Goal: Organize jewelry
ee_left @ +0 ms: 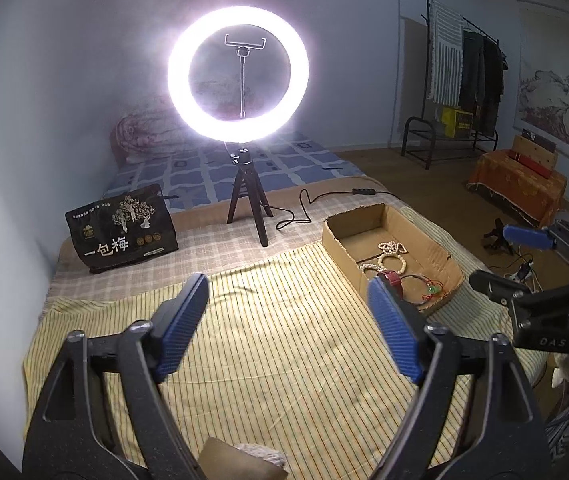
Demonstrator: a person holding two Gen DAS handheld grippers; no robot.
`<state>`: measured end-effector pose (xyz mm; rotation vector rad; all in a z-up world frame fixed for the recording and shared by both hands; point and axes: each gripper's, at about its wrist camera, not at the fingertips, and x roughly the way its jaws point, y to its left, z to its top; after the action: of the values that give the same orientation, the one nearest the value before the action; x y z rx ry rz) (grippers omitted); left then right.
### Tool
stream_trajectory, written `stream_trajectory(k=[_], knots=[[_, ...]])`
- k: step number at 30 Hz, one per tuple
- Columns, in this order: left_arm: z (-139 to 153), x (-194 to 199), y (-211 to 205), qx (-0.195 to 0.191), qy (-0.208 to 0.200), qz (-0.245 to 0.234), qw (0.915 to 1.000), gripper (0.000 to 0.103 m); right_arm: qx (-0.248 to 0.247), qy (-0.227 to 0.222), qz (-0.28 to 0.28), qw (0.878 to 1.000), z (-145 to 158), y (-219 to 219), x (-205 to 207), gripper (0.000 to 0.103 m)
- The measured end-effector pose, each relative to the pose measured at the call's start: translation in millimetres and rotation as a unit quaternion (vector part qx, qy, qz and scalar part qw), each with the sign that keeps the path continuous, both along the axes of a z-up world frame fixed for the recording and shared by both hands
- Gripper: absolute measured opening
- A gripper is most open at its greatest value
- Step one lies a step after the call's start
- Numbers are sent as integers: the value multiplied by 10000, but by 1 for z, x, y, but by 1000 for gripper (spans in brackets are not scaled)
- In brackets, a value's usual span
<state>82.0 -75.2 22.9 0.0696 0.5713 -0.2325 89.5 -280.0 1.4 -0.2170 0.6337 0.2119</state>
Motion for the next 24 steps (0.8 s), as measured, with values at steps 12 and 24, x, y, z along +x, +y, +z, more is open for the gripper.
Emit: stream_trajectory(k=[12, 24], knots=[[-10, -11, -17, 368, -136, -29, 9992, 103, -148, -231, -641, 9976, -4, -7, 2, 80], [-23, -7, -17, 495, 74, -74, 9987, 103, 0, -28, -786, 9969, -12, -14, 11, 80]])
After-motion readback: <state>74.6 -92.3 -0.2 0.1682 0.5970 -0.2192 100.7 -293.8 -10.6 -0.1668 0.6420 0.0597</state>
